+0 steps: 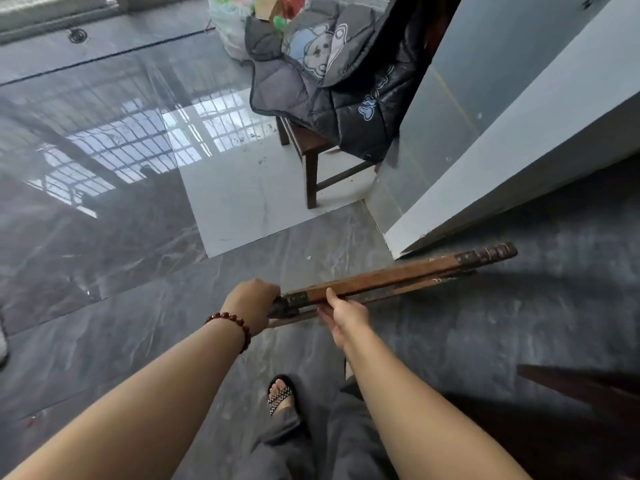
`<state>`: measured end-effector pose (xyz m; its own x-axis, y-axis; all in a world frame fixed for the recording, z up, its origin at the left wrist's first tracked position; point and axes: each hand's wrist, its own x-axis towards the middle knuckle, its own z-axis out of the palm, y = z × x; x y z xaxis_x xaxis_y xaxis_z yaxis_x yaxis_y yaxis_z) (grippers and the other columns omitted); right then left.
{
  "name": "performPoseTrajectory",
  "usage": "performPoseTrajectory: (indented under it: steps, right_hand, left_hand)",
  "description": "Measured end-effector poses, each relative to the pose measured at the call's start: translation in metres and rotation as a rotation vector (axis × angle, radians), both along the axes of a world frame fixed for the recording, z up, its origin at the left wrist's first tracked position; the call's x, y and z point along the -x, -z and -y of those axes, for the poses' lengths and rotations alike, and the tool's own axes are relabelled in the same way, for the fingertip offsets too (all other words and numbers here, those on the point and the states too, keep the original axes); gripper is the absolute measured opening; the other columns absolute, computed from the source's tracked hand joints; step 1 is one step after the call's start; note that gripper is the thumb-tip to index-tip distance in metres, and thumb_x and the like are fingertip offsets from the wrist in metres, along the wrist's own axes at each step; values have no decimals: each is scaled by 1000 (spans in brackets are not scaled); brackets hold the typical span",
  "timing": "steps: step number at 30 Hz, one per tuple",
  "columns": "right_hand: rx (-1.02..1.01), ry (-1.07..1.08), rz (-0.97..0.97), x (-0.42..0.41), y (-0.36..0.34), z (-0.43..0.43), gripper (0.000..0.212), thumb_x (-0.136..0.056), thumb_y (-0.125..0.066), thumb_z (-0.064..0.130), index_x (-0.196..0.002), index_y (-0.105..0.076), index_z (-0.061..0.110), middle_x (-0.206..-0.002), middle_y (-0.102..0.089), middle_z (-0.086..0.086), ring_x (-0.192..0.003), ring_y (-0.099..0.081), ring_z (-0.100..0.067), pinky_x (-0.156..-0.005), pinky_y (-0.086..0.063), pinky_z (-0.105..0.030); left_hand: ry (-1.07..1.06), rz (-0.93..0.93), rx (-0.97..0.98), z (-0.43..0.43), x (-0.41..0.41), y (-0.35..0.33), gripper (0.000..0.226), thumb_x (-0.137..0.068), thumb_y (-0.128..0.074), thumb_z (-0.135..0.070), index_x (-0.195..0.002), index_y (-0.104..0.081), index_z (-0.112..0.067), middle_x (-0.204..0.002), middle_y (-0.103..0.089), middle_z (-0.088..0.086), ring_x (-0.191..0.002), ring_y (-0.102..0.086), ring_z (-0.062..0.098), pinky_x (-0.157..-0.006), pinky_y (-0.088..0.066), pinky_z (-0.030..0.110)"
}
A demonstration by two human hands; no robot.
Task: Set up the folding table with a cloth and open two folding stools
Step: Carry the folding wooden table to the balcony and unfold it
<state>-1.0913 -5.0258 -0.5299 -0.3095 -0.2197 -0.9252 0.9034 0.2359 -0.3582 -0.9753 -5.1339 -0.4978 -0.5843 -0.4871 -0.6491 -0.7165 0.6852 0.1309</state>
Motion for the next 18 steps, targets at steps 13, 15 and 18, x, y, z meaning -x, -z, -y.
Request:
performPoseTrajectory:
  steps: [13, 15, 18]
  right_hand:
    - [-152, -1094, -618, 79, -22, -41, 13, -85, -62, 19, -74, -67, 16, -76, -70, -2, -71, -63, -14, -68, -47, -26]
    - [-153, -1203, -844, 95, -27, -47, 6, -83, -65, 18, -87, -69, 16, -83, -69, 4, -78, -61, -11, -68, -40, -19]
    - [-94, -1349, -1075, 107, -29, -47, 21, -81, -65, 17, -102, -65, 16, -97, -62, 3, -93, -56, -14, -75, -35, -15]
  left_hand:
    - [-180, -176, -110, -63, 96, 12, 26, -89, -47, -11, -112, -57, -16, -115, -61, 7, -108, -58, 29, -86, -46, 36]
    - [-176, -154, -103, -63, 100, 12, 27, -89, -47, -10, -113, -57, -17, -117, -60, 7, -109, -58, 28, -86, -46, 36]
    - [-194, -132, -102, -63, 103, 11, 29, -88, -47, -10, -115, -54, -19, -117, -60, 6, -109, -58, 27, -88, -46, 37]
